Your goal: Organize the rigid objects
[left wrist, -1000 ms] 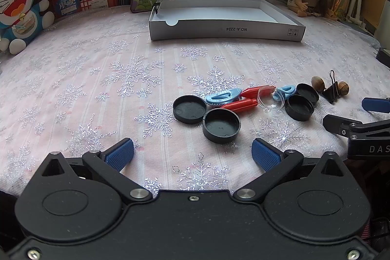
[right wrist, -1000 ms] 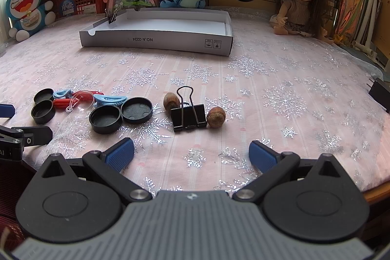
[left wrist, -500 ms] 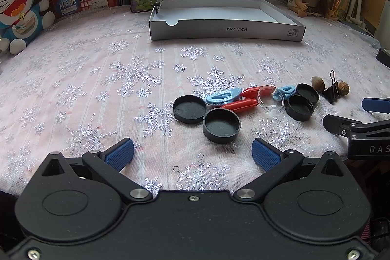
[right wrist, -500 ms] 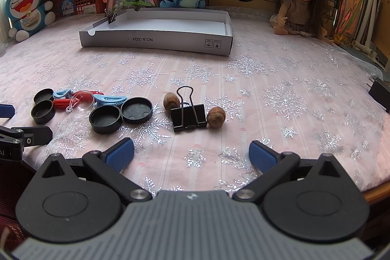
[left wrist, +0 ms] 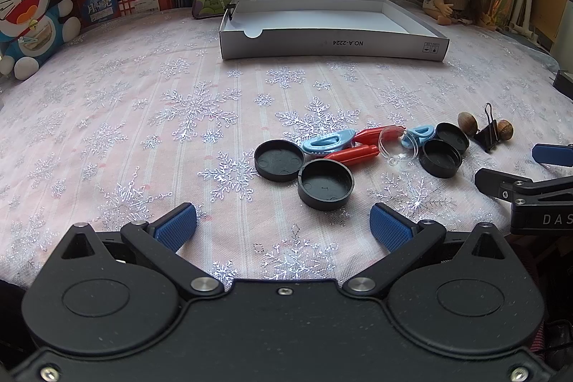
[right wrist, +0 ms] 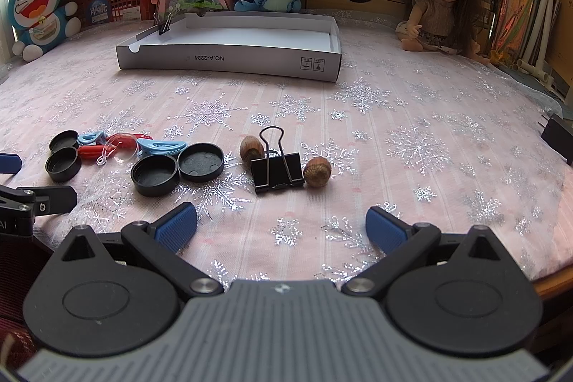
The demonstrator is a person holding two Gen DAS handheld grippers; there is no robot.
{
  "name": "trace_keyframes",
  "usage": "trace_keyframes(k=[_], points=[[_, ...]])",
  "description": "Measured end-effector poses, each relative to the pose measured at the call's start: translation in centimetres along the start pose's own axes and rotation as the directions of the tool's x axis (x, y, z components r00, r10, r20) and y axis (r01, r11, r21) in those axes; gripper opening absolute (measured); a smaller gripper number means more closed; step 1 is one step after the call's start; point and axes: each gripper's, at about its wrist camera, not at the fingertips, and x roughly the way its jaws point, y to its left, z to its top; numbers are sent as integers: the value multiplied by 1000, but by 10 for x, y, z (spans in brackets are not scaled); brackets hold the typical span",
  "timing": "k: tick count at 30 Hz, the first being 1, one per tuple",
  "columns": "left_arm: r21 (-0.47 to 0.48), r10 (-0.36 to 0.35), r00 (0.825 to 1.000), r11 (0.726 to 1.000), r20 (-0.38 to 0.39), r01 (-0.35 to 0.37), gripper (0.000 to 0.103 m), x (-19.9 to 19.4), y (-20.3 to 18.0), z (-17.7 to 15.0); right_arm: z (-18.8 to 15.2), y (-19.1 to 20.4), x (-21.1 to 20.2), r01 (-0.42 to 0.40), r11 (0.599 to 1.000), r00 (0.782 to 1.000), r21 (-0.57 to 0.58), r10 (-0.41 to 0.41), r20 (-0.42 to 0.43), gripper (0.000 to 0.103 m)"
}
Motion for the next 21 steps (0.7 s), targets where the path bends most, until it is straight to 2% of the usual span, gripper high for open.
trace_keyframes(k=[21], points=[[7,-6,1000,1000,-14,6,103,0,2,2,0,0,-3,-1,1000,1000,0,1,0,103]])
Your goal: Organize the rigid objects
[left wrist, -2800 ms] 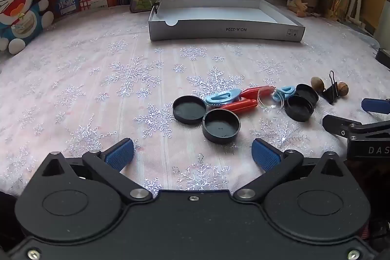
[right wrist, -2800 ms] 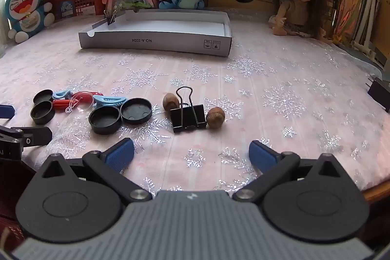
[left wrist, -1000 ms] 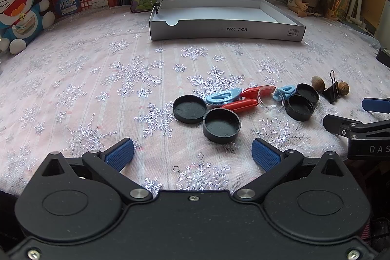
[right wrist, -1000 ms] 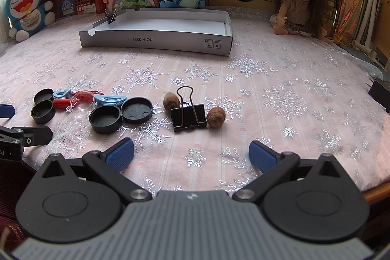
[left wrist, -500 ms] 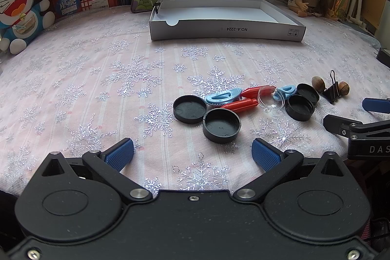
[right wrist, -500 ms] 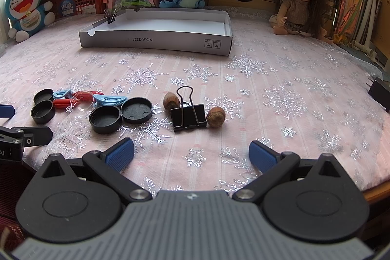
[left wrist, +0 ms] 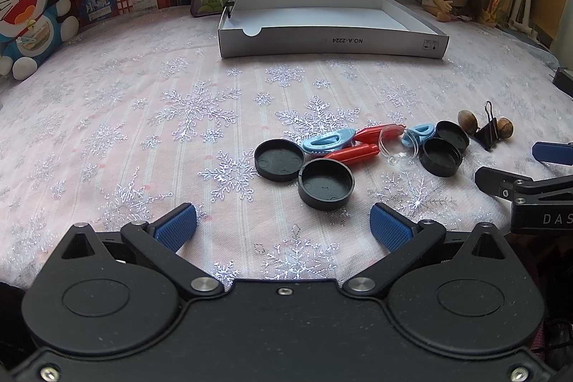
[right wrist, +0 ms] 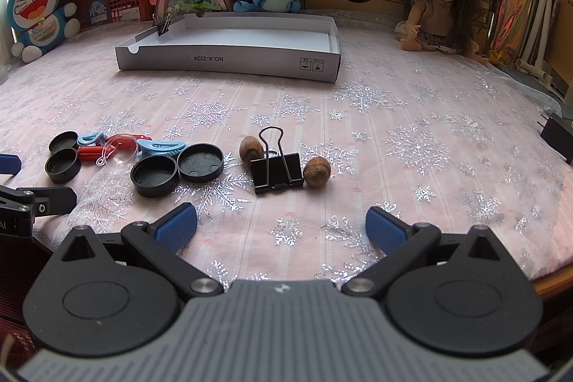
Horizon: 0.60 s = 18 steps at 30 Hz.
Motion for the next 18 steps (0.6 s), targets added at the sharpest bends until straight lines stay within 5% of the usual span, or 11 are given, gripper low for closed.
trace_keyframes(k=[18], points=[[0,-32,999,999,12,32,100,1,5,1,-4,-2,3,-6,1000,999,2,6,47,103]])
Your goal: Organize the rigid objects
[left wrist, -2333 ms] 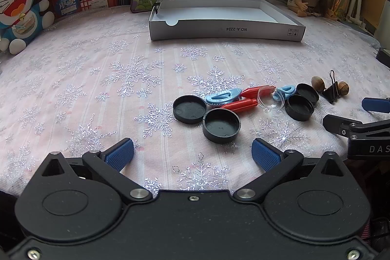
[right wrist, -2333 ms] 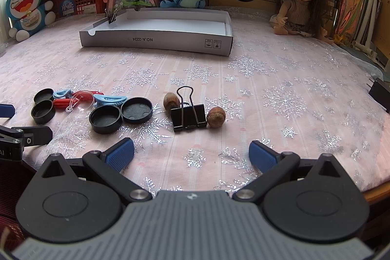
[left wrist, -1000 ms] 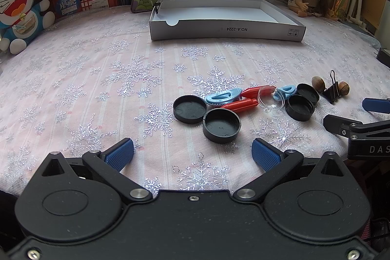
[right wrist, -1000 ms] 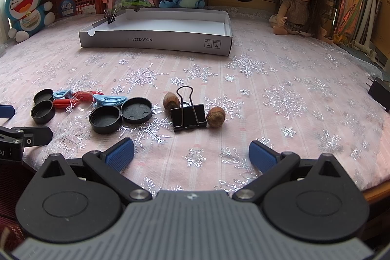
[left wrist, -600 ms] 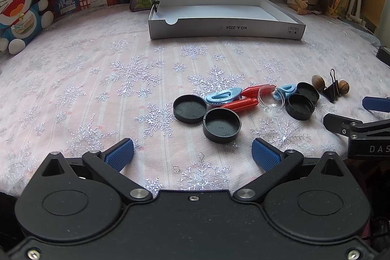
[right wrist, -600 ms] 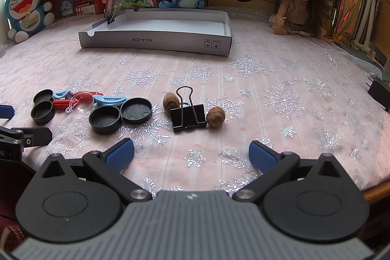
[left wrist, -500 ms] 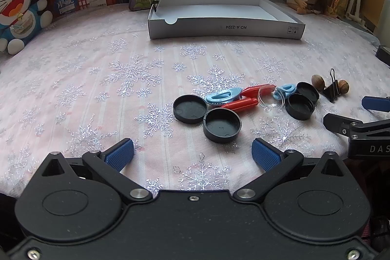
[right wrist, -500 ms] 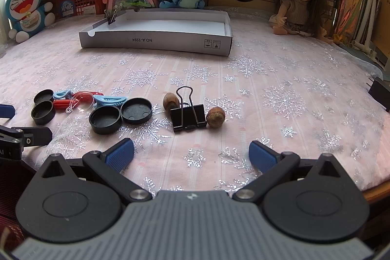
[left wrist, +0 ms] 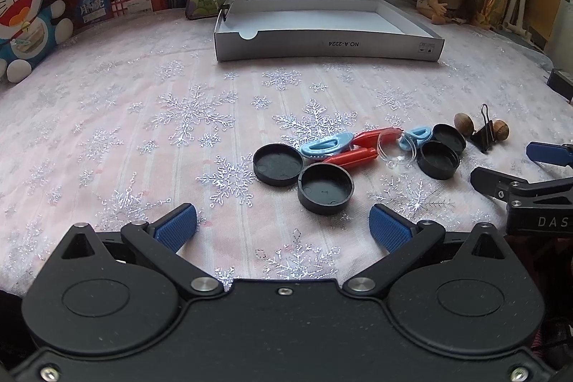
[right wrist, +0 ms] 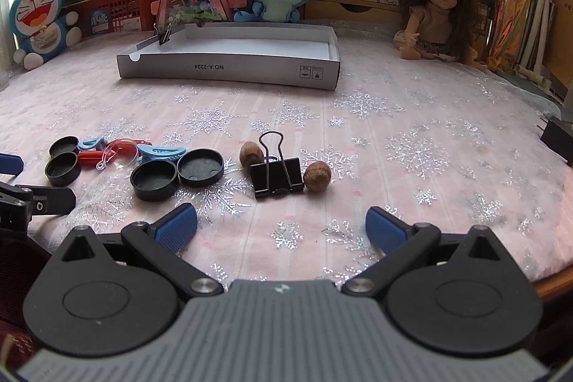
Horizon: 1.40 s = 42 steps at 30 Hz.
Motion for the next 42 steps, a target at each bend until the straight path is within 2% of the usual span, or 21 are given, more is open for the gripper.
trace_keyframes(k=[1,3,4,7,9,10,14,15,18,26,28,29,42], points=[[-7,-9,1000,1000,3,9,98,-2,1,1,0,0,-1,-4,1000,1000,-2,4,6,103],[-19,-28,999,999,20,28,86,-6,4,1,-1,-2,-3,-20,1000,999,-1,20,30,103],[-23,-37,999,999,29,38,83,-8,5,1,0,-2,-5,-29,1000,999,-5,29,45,102],[-28,-62,997,998,43,64,68,-12,7,1,2,-6,-9,-28,1000,995,-9,28,92,96],[-18,-72,996,997,52,73,52,-15,6,1,5,-8,-12,-30,999,993,-13,31,118,86],[-9,-80,995,997,57,80,50,-16,4,1,6,-8,-13,-32,999,992,-25,34,125,84],[11,-92,994,996,60,91,40,-17,0,1,8,-5,-11,-39,996,992,-79,48,120,59],[13,-93,994,996,61,93,40,-17,-1,1,9,-5,-10,-50,995,992,-84,59,113,54],[24,-102,993,995,67,101,39,-17,-3,0,9,-4,-6,-73,993,991,-93,83,103,47],[30,-94,993,995,64,93,39,-12,-6,4,9,-3,3,-83,991,992,-106,92,87,47],[28,-95,993,995,66,94,33,-11,-6,4,9,-5,7,-90,991,992,-99,98,74,45],[27,-94,993,995,66,93,30,-11,-5,4,9,-5,8,-96,991,992,-94,103,72,36],[25,-92,988,996,125,90,30,-23,-1,13,16,-6,-8,-94,990,987,-106,106,121,36]])
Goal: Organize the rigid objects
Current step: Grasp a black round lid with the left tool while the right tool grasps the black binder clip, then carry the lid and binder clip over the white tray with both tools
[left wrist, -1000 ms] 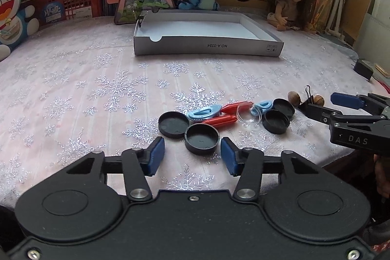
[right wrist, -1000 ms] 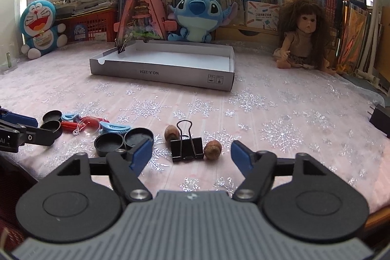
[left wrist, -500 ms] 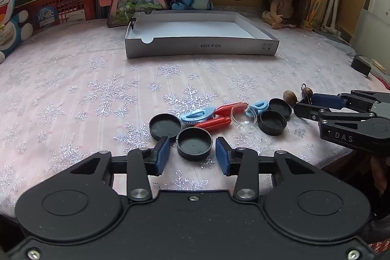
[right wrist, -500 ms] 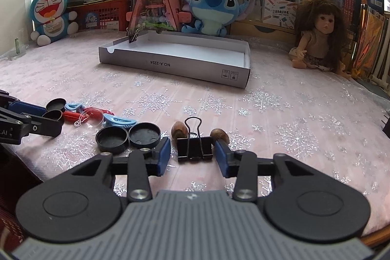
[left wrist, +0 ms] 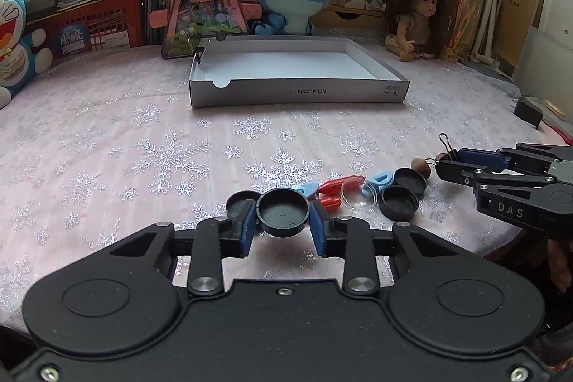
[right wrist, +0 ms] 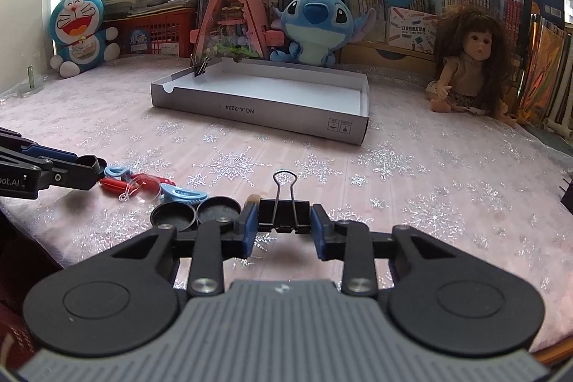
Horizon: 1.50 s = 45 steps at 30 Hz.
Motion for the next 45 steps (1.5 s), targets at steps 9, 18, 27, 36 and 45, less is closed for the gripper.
trace_keyframes(k=[9,18,27,36,45], points=[[-73,28,998,997,49,-24,30,6,24,35,14,-18,3,42,997,999,62,-42,-8,36],[-140,12,998,990,64,-3,30,27,39,69,40,-43,15,59,985,998,165,-56,-21,36],[-157,-12,998,987,59,22,30,55,46,122,80,-59,47,22,978,999,206,-11,-53,36],[-160,-45,999,986,-32,39,30,110,50,181,133,-73,102,-56,959,986,278,97,-139,36],[-157,28,989,986,-148,-51,30,182,49,192,145,-70,170,4,964,959,267,72,-273,36]])
